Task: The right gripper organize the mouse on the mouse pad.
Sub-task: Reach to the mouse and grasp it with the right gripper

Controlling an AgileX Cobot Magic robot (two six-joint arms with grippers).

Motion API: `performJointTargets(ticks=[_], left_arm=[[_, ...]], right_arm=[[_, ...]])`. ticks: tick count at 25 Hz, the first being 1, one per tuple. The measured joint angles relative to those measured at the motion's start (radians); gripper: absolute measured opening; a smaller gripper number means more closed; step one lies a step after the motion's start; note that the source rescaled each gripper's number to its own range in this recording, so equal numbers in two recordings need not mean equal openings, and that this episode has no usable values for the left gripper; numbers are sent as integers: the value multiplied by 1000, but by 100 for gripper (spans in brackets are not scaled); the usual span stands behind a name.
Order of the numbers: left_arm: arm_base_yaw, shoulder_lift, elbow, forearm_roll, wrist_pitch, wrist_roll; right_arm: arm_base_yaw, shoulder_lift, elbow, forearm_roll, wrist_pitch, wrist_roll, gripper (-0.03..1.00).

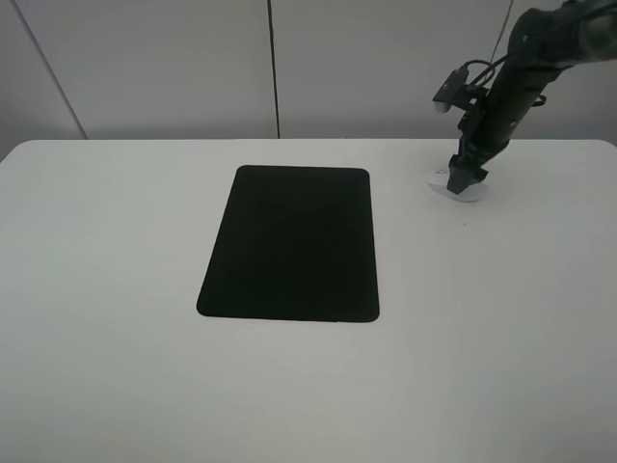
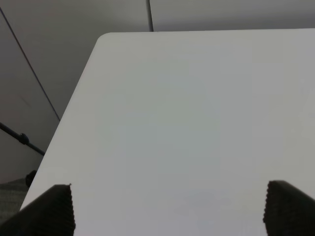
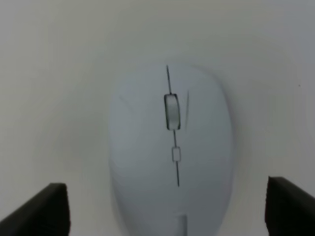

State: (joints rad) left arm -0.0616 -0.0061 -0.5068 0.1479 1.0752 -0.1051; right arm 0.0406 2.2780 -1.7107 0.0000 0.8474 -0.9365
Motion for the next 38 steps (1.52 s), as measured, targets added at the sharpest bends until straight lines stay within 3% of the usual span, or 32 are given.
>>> performJointTargets(ticks=[10,38], left_arm=[[0,-4,0,0,0,0],[0,-4,0,0,0,0]], right_arm=[[-12,37,-7,0,-56,-1,100],[1,66,-11,48,-26,-1,100]])
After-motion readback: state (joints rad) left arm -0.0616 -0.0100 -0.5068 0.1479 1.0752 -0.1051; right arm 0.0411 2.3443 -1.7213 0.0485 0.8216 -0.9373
